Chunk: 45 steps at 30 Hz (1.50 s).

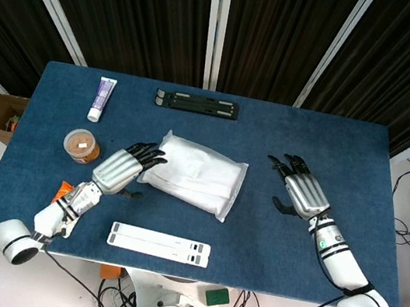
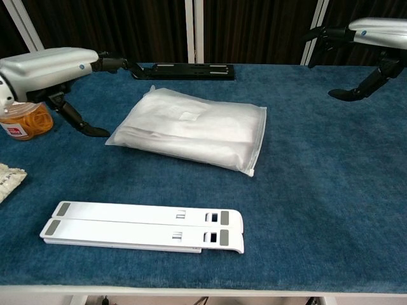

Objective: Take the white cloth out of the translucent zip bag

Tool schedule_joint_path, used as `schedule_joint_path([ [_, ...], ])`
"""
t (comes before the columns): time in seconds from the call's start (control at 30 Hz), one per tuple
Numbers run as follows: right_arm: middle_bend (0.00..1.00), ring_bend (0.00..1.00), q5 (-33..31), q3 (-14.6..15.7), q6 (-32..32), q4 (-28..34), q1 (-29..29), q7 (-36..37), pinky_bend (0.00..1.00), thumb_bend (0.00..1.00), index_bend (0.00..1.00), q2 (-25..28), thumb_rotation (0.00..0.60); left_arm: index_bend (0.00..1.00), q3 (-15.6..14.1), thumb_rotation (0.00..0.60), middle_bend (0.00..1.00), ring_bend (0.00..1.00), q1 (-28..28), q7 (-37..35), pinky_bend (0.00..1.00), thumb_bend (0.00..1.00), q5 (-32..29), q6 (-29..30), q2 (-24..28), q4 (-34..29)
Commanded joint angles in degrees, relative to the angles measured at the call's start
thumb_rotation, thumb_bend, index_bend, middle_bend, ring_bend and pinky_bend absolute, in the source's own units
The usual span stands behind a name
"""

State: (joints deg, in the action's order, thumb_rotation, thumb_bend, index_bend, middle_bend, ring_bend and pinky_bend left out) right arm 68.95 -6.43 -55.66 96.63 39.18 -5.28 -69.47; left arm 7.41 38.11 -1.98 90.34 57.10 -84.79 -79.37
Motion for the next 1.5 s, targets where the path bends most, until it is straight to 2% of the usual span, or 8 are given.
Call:
schedule_joint_path([
  [0.03,0.24,0.00,-0.84,-0.12,0.22,0.52,-0.43,-0.45,0.00,0.33,0.00,0.41,0.600,0.15,1.41,0.600,0.12,0.06,2.96,1.66,0.15,0.15,-3.90,-3.77,-4.33,5.42],
  [0.47,0.24,0.01,-3.13,0.91,1.82,-0.12,-1.93,-1.55,0.00,0.33,0.00,-0.16,0.600,0.11,0.99,0.600,0.09,0.06,8.31,-1.07,0.16,0.15,-6.44,-9.52,-12.04,15.12],
  [0.57,0.24,0.01,-3.99,1.28,2.15,-0.21,-2.41,-1.82,0.01,0.39,0.00,-0.27,0.600,0.12,1.13,0.600,0.09,0.07,9.78,-1.67,0.16,0.15,-7.39,-11.65,-13.65,17.08],
  [0.67,0.25,0.02,-4.68,2.18,3.01,-1.03,-2.80,-2.53,0.03,0.50,0.00,-0.85,0.600,0.24,1.77,0.600,0.18,0.16,10.17,-2.46,0.19,0.17,-8.60,-11.48,-15.59,18.09],
  [0.8,0.24,0.02,-7.07,2.27,3.56,-2.44,-2.79,-4.24,0.05,0.50,0.03,-2.47,0.600,0.43,1.69,0.600,0.39,0.38,9.73,-3.17,0.33,0.22,-8.99,-9.62,-17.62,18.02],
  [1.07,0.09,0.00,-11.34,0.20,1.91,-6.20,-1.36,-9.15,0.00,0.39,0.23,-9.12,0.600,0.48,2.25,0.600,0.46,0.44,8.82,0.96,0.44,0.23,-12.05,-7.98,-19.41,15.12],
  [1.3,0.08,0.00,-10.97,-0.71,1.82,-11.25,0.32,-10.47,0.00,0.37,0.31,-17.44,0.600,0.48,3.69,0.600,0.45,0.44,7.94,4.46,0.45,0.23,-17.28,-8.44,-19.16,11.02],
  [1.5,0.09,0.00,-9.52,-1.70,0.51,-16.70,1.28,-10.78,0.00,0.37,0.33,-24.49,0.600,0.48,4.32,0.600,0.45,0.44,7.55,4.68,0.45,0.23,-20.26,-9.32,-18.30,8.23],
])
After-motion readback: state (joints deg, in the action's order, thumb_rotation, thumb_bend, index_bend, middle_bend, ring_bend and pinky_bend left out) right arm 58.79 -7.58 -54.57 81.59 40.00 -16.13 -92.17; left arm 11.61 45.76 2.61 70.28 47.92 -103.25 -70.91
